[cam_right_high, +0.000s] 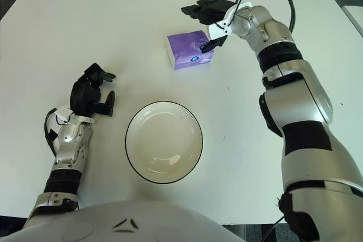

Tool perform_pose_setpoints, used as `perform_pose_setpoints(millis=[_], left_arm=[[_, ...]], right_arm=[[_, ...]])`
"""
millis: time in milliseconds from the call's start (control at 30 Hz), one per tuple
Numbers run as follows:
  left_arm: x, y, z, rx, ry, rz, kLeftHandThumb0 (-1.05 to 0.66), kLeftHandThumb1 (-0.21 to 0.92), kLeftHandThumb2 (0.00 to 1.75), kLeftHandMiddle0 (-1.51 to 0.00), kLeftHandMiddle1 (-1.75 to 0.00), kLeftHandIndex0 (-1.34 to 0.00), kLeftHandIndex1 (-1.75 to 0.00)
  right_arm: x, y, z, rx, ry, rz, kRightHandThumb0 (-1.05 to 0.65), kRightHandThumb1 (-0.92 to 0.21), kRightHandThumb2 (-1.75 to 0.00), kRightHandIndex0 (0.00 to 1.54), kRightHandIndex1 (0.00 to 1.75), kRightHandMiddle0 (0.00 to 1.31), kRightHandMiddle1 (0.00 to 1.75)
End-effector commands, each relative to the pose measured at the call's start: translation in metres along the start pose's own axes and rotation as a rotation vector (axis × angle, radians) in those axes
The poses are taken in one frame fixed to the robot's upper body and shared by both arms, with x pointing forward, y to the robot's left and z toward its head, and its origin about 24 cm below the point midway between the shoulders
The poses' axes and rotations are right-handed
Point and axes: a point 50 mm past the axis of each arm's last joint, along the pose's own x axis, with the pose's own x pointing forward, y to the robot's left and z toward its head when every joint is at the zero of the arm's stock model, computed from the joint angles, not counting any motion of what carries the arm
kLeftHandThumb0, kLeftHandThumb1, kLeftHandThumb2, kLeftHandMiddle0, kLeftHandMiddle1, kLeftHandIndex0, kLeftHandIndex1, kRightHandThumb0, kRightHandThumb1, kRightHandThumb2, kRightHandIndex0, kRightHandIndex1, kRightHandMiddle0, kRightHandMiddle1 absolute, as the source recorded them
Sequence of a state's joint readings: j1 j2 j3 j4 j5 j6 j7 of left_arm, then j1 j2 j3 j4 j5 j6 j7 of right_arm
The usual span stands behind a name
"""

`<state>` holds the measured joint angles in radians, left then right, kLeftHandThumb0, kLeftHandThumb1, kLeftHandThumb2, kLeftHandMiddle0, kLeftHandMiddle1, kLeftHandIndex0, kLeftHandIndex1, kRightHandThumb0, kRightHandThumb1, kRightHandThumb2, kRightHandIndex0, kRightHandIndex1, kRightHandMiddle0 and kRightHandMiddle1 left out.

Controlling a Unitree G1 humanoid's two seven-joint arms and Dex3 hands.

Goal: Put the tissue paper into the plate.

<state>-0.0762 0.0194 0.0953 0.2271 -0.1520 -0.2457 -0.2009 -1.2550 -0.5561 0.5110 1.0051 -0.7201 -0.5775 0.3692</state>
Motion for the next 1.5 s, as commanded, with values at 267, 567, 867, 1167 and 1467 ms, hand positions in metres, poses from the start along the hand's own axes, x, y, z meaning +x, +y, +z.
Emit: perform_pose_setpoints(millis=[267, 567, 867, 1167, 1467], left_arm=[[-0.019, -0.002, -0.034, -0.043, 0.148, 0.003, -0.01, -0.05, 1.73, -0.89, -1.75, -0.67, -1.71], [-0.02, -0.001, -0.035, -0.047, 0.144, 0.0, -0.01, -0.06, 1.74, -0.9, -1.75, -0.68, -1.71], [-0.02, -0.001, -0.035, -0.052, 0.141, -0.003, -0.01, -0.06, 1.75, -0.9, -1.75, -0.67, -1.72], [-0.02, -0.001, -0.035, -0.051, 0.145, -0.001, -0.01, -0.05, 1.74, -0.89, -1.75, -0.66, -1.73], [-0.021, 0.0, -0.036, -0.05, 0.142, 0.0, -0.01, -0.04, 1.73, -0.88, -1.75, -0.66, -1.72]], right_arm=[[0.008, -0.019, 0.021, -0.084, -0.045, 0.039, -1.05, -0.54, -0.58, 0.0, 0.0, 0.0, 0.0], [0.011, -0.018, 0.031, -0.101, -0.085, 0.061, -1.05, -0.54, -0.58, 0.0, 0.0, 0.0, 0.0], [0.016, -0.013, 0.043, -0.115, -0.115, 0.088, -1.05, -0.55, -0.58, 0.0, 0.0, 0.0, 0.0], [0.021, -0.001, 0.055, -0.135, -0.141, 0.112, -1.05, -0.57, -0.57, 0.0, 0.0, 0.0, 0.0], [0.022, 0.015, 0.057, -0.114, -0.152, 0.137, -1.05, -0.58, -0.55, 0.0, 0.0, 0.0, 0.0]])
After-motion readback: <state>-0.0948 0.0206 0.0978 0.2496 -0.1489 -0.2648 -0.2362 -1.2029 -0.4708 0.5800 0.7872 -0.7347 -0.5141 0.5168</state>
